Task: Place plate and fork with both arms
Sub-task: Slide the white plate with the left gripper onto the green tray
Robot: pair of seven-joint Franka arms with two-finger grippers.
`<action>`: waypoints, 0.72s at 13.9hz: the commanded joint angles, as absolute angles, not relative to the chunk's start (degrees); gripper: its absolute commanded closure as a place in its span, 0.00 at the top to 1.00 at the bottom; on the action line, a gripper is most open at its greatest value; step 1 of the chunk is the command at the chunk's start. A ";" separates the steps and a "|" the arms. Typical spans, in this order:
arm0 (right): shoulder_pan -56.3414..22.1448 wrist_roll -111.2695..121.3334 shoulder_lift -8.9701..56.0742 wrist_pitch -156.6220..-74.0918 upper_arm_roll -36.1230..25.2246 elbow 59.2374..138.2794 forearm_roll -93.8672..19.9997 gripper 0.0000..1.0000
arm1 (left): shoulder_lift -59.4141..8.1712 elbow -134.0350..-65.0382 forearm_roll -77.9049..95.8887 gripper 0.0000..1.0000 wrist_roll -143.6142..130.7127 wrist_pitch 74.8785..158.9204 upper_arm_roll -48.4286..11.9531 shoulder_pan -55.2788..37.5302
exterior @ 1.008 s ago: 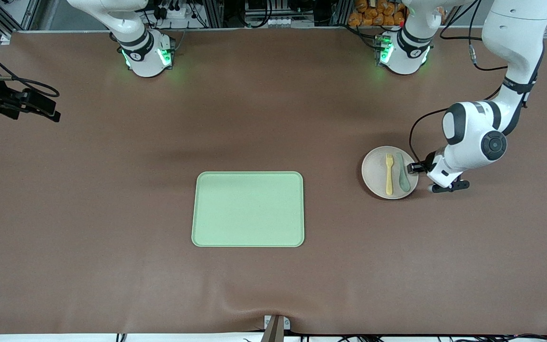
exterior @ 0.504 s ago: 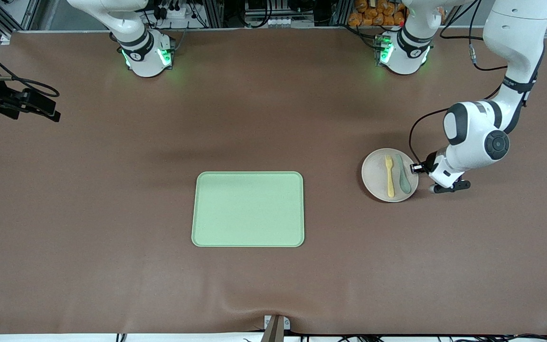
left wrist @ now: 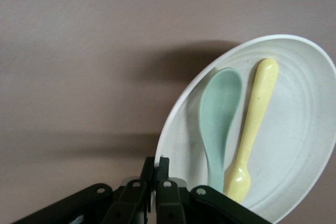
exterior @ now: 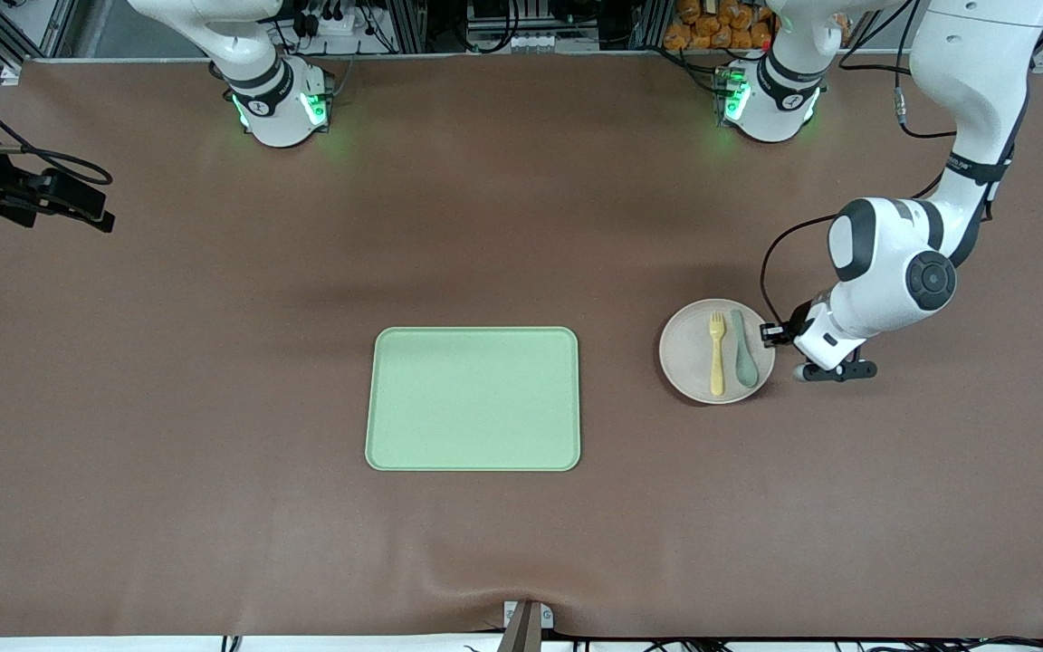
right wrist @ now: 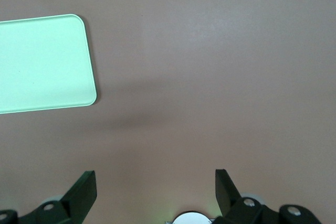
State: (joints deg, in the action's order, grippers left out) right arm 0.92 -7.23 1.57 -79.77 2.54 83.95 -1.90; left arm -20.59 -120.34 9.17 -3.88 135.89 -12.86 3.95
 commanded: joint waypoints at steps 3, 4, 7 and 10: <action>1.93 -6.50 1.14 -79.45 2.99 84.29 -2.46 1.00 | -23.37 -106.19 10.19 0.00 -4.57 124.20 -14.06 -0.16; 1.93 -6.59 1.23 -79.45 2.99 84.29 -2.55 1.00 | -24.77 -104.26 10.63 0.00 -5.09 124.19 -14.15 -1.22; 2.28 -6.50 1.23 -79.45 2.99 84.29 -2.64 1.00 | -31.44 -95.31 14.06 0.00 -11.66 124.19 -14.15 -7.01; 2.46 -6.50 1.23 -79.45 2.99 84.29 -2.81 1.00 | -39.79 -85.20 13.71 0.00 -21.16 124.80 -13.98 -13.34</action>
State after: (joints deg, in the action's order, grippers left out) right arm 1.17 -7.23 1.58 -79.70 2.47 83.96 -1.97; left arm -32.73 -94.62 13.14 -16.46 125.69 -14.22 -9.97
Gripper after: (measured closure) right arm 0.000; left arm 0.956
